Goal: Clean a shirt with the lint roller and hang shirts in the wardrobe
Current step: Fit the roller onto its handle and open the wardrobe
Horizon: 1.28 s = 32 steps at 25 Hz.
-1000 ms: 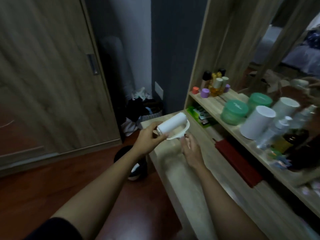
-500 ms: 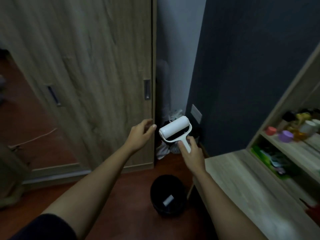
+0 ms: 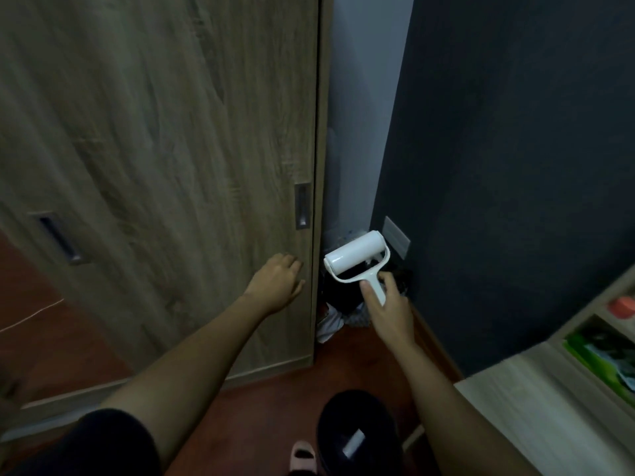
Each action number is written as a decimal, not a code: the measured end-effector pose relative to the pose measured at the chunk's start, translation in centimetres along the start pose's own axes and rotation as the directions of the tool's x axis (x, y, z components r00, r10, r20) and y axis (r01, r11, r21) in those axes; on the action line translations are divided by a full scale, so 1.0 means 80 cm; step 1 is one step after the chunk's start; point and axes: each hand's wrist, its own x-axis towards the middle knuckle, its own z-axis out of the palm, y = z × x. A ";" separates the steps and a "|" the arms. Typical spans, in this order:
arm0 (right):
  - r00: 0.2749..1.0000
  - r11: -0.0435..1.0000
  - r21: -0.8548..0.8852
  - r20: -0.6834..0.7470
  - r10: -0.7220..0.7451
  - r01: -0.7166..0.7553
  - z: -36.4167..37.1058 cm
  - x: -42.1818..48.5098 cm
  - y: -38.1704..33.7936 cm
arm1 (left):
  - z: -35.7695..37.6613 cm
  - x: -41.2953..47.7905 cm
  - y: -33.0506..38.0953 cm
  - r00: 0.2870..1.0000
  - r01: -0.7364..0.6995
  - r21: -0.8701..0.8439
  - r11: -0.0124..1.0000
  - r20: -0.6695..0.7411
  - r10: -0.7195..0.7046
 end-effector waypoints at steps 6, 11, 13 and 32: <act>0.995 0.998 0.018 -0.075 0.064 -0.063 0.041 0.140 0.000 | 0.016 0.169 -0.077 0.981 -0.132 0.308 0.942 0.177 0.080; 0.994 0.997 -0.011 -0.086 0.073 -0.074 0.053 0.234 0.000 | 0.028 0.260 -0.125 0.892 -0.435 0.453 0.778 0.337 0.303; 0.994 0.997 -0.014 -0.087 0.072 -0.073 0.060 0.250 -0.001 | 0.042 0.271 -0.136 0.886 -0.461 0.526 0.715 0.324 0.332; 0.996 0.996 0.027 -0.042 -0.082 0.083 0.178 0.187 -0.121 | 0.026 0.096 -0.277 0.921 -0.385 0.540 0.748 0.273 0.276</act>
